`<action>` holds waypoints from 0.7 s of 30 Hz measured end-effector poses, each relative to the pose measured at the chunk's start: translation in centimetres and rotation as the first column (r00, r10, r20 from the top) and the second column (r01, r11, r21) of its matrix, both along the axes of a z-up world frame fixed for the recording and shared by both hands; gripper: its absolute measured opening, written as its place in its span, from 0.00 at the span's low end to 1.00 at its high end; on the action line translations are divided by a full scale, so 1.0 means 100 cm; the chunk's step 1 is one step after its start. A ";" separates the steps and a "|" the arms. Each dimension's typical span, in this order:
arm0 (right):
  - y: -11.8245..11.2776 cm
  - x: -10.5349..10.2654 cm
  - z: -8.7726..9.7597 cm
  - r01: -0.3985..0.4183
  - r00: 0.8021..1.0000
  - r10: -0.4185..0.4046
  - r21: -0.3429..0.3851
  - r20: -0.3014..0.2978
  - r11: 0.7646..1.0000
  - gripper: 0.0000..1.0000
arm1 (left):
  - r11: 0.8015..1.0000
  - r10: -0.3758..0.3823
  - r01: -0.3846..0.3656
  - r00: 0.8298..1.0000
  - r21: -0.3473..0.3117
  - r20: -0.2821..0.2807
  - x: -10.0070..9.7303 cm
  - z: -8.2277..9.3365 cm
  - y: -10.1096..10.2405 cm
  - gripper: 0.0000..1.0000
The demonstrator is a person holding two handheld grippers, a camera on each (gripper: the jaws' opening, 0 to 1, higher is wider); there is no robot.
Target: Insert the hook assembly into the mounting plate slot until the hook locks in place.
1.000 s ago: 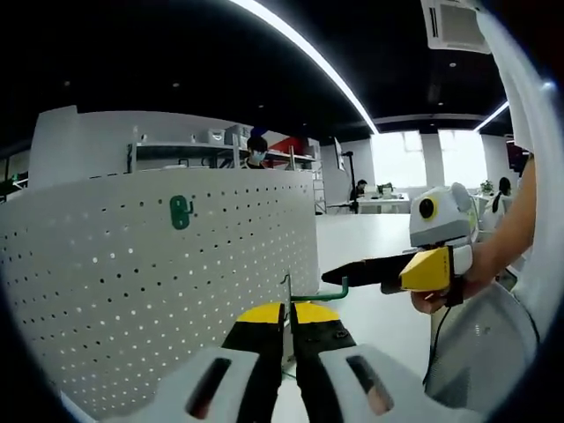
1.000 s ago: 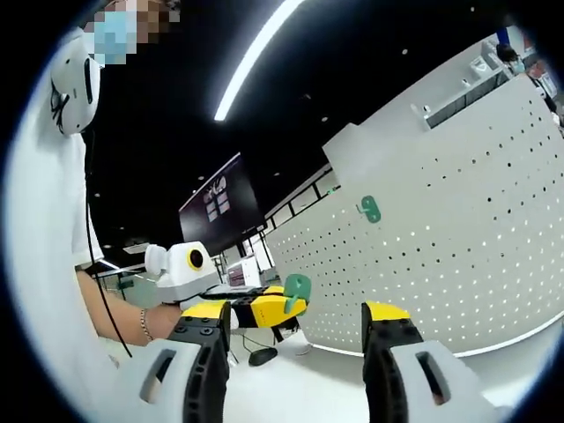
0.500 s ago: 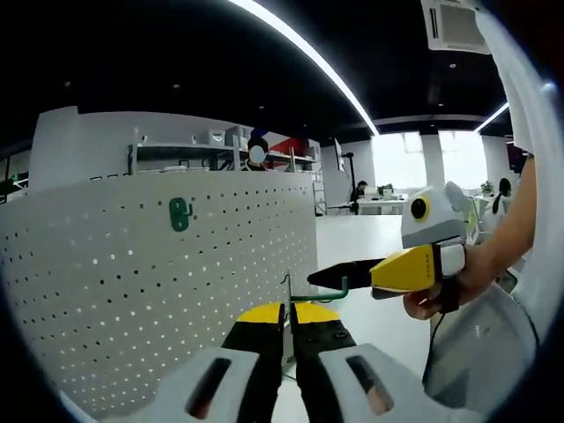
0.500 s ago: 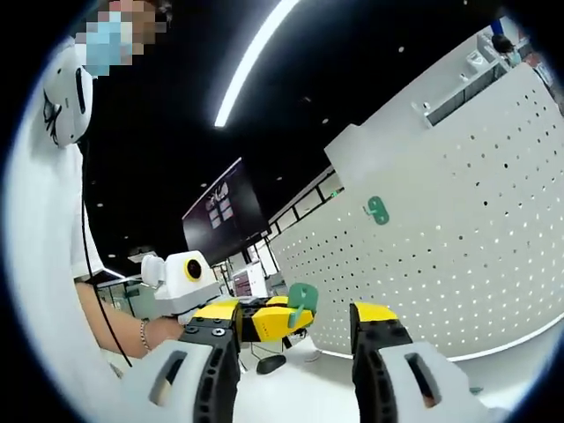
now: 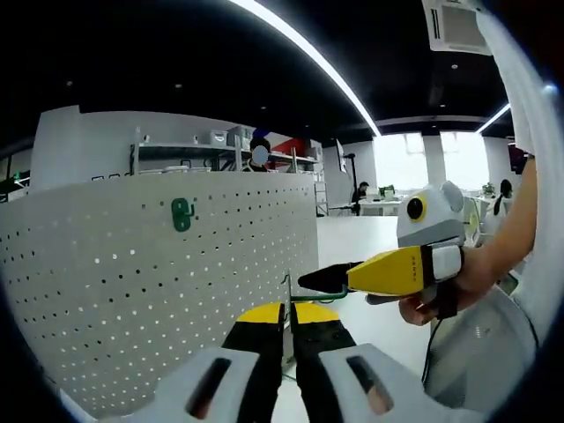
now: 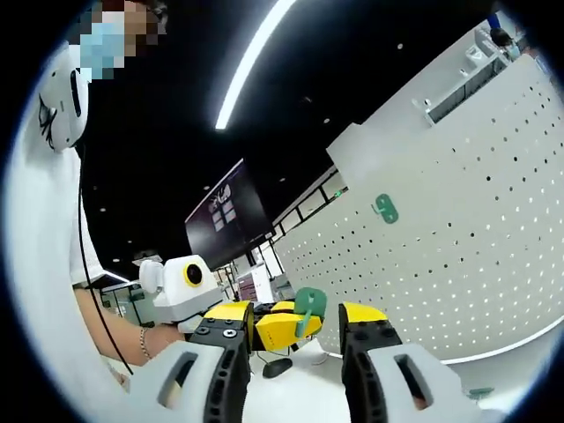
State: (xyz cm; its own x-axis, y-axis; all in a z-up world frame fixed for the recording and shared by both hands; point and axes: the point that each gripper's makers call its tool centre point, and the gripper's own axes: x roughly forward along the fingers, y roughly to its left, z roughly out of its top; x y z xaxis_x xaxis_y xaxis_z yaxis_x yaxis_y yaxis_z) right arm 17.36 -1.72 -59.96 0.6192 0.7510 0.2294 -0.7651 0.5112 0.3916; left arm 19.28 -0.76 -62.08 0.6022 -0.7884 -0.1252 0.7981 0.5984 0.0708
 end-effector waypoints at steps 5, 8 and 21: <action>0.002 0.001 -0.001 -0.002 1.000 0.002 -0.003 -0.006 1.000 0.31 | 1.000 0.000 0.000 1.000 -0.003 0.000 -0.001 0.000 0.000 0.02; 0.002 0.002 -0.001 0.003 1.000 -0.003 0.006 -0.009 1.000 0.29 | 1.000 0.000 0.000 1.000 -0.002 -0.001 -0.001 0.000 -0.001 0.02; 0.002 0.006 -0.002 0.017 1.000 -0.017 -0.002 -0.018 1.000 0.19 | 1.000 0.003 -0.003 1.000 -0.009 -0.003 -0.002 0.001 0.000 0.02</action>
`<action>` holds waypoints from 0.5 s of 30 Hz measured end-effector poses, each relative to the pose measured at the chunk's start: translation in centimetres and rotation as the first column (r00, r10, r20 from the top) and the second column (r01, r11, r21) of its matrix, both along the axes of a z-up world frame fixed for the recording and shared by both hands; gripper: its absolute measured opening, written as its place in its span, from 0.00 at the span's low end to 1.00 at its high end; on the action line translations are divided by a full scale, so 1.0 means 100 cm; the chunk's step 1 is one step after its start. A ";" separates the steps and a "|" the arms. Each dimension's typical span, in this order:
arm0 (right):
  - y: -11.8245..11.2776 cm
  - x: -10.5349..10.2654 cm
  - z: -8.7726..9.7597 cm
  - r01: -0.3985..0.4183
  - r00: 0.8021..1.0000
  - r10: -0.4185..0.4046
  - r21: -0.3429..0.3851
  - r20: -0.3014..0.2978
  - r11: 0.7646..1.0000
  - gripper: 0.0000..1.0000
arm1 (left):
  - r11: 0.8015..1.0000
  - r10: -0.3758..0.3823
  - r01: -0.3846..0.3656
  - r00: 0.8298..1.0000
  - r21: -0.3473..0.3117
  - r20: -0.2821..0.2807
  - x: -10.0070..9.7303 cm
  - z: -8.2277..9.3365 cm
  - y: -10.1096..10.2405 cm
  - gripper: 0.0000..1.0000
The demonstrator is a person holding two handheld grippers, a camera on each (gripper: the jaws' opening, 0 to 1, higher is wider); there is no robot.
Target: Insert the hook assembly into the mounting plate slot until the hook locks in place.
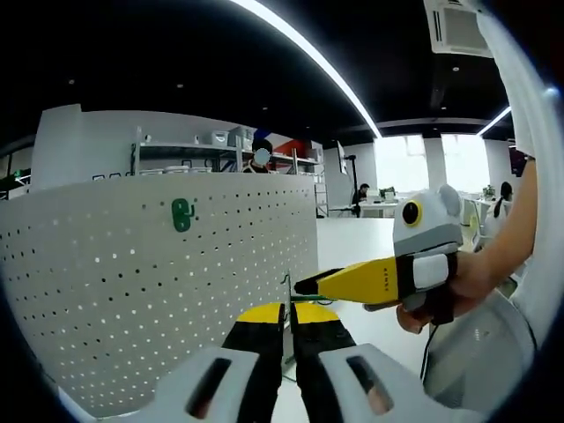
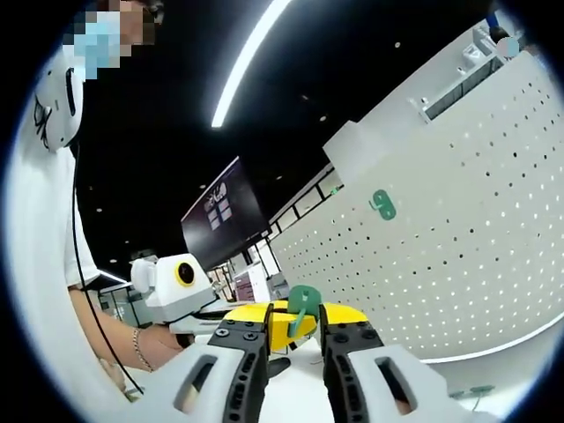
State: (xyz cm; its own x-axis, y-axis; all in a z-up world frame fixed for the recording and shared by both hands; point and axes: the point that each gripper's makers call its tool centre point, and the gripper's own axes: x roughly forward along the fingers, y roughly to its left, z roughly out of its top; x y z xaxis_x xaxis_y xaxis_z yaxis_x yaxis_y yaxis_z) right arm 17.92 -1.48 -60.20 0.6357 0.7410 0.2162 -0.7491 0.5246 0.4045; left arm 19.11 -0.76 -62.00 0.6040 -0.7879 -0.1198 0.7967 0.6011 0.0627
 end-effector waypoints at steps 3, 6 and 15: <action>0.002 0.000 -0.001 -0.007 1.000 0.007 0.001 -0.008 1.000 0.16 | 1.000 -0.001 0.001 1.000 -0.001 0.001 -0.001 0.000 0.000 0.02; 0.005 -0.001 -0.002 -0.014 1.000 0.014 -0.002 -0.010 1.000 0.15 | 1.000 -0.002 0.002 1.000 -0.001 0.000 -0.001 0.000 -0.001 0.02; 0.005 0.000 -0.004 -0.008 1.000 0.008 -0.003 -0.024 1.000 0.11 | 1.000 0.004 -0.004 1.000 -0.001 -0.002 -0.002 0.000 -0.001 0.02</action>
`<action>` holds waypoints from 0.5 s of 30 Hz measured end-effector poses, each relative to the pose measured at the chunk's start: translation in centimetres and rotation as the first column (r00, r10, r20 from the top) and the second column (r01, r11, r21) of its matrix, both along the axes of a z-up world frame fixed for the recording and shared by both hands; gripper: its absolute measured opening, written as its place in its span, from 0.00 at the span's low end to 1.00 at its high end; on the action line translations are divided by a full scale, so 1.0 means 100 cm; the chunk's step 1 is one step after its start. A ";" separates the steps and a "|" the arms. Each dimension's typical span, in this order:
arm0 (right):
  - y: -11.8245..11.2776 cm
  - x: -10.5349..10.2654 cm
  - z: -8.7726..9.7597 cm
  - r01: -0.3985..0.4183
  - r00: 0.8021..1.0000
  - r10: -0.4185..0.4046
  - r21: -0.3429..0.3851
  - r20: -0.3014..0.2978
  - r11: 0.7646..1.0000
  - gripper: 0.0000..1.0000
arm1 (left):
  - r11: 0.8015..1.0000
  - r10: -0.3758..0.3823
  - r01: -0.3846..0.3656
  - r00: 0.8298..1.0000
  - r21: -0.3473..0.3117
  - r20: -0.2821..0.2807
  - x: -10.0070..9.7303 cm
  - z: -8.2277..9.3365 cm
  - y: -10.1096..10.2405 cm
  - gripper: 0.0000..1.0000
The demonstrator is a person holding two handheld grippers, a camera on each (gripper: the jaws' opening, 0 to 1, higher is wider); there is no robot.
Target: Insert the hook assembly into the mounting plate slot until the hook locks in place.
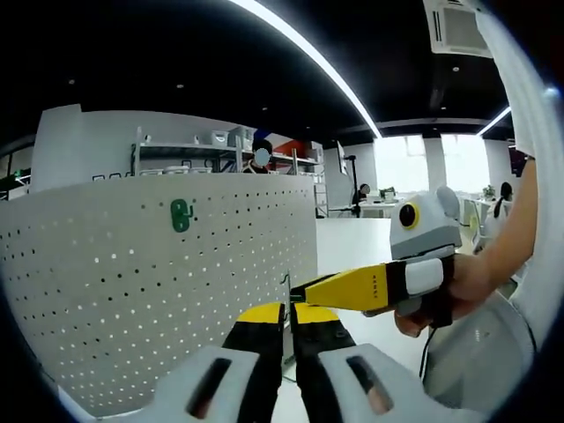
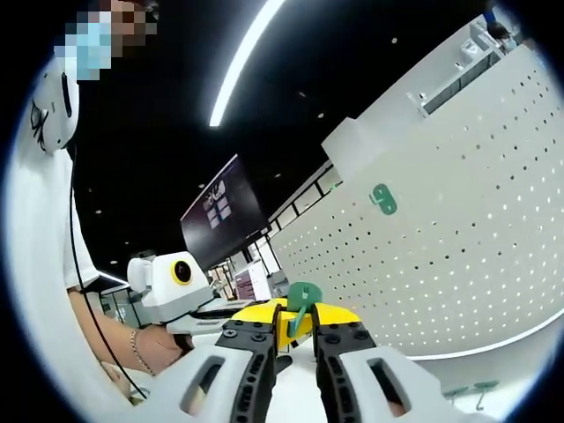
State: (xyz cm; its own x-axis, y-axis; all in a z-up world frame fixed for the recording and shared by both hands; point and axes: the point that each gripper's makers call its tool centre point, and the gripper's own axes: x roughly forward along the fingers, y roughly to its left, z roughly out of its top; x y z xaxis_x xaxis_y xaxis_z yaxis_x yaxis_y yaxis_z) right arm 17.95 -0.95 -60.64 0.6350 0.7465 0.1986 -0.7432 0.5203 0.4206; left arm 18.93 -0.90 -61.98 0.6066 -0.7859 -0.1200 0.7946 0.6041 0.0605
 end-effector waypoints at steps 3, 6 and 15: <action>-0.001 0.001 0.000 0.011 1.000 -0.011 0.010 -0.015 1.000 0.10 | 1.000 0.002 -0.002 1.000 -0.003 0.000 0.000 0.001 0.000 0.02; -0.001 0.001 -0.003 0.017 1.000 -0.017 0.003 -0.026 1.000 0.08 | 1.000 0.002 -0.002 1.000 0.007 -0.004 -0.001 -0.001 0.000 0.02; 0.003 -0.001 -0.007 0.037 0.999 -0.039 -0.059 -0.031 0.998 0.04 | 0.998 0.010 -0.011 1.000 0.056 0.007 -0.004 -0.007 0.001 0.01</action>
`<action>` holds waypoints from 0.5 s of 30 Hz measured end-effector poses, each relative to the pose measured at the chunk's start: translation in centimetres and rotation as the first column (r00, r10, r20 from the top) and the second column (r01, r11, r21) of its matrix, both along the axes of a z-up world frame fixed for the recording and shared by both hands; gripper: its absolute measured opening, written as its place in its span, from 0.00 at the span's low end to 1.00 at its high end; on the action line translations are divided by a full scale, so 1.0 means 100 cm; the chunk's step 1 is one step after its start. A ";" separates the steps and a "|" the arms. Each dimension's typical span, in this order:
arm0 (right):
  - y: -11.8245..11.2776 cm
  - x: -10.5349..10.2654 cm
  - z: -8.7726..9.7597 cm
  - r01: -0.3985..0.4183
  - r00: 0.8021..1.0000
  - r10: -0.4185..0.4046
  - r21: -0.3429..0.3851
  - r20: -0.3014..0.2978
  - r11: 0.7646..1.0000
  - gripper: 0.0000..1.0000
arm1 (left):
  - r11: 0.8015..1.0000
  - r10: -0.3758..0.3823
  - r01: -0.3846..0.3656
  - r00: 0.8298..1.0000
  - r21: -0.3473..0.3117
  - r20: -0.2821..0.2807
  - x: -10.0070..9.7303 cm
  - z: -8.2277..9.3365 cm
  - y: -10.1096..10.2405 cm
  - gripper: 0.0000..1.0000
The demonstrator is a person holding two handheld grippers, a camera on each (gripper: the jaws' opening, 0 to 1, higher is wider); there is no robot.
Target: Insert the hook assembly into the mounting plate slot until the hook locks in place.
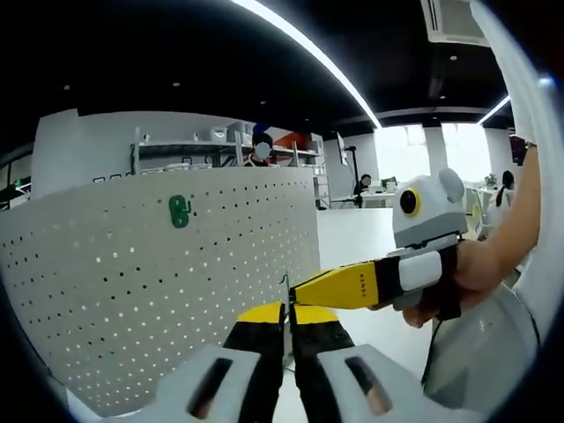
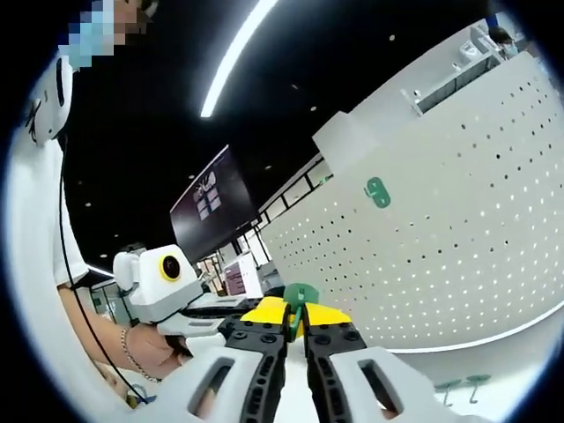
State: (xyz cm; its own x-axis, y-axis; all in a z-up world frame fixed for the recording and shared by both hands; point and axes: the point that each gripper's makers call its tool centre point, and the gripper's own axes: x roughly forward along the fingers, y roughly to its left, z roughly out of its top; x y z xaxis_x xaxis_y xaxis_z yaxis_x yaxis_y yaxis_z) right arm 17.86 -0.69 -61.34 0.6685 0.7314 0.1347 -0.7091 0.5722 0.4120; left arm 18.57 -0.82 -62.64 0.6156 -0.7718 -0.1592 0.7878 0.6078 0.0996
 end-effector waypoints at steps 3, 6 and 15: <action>0.000 0.000 0.000 0.008 1.000 -0.008 -0.001 -0.017 1.000 0.04 | 1.000 -0.001 0.001 1.000 0.015 0.015 -0.001 0.001 0.000 0.01; 0.000 0.002 0.000 0.021 0.999 -0.021 -0.004 -0.024 1.000 0.02 | 1.000 0.003 -0.003 1.000 0.013 0.016 -0.001 0.002 0.000 0.01; -0.001 0.004 0.001 0.029 0.999 -0.029 0.000 -0.038 1.000 0.02 | 1.000 0.005 -0.005 1.000 0.006 0.012 0.000 0.003 0.000 0.01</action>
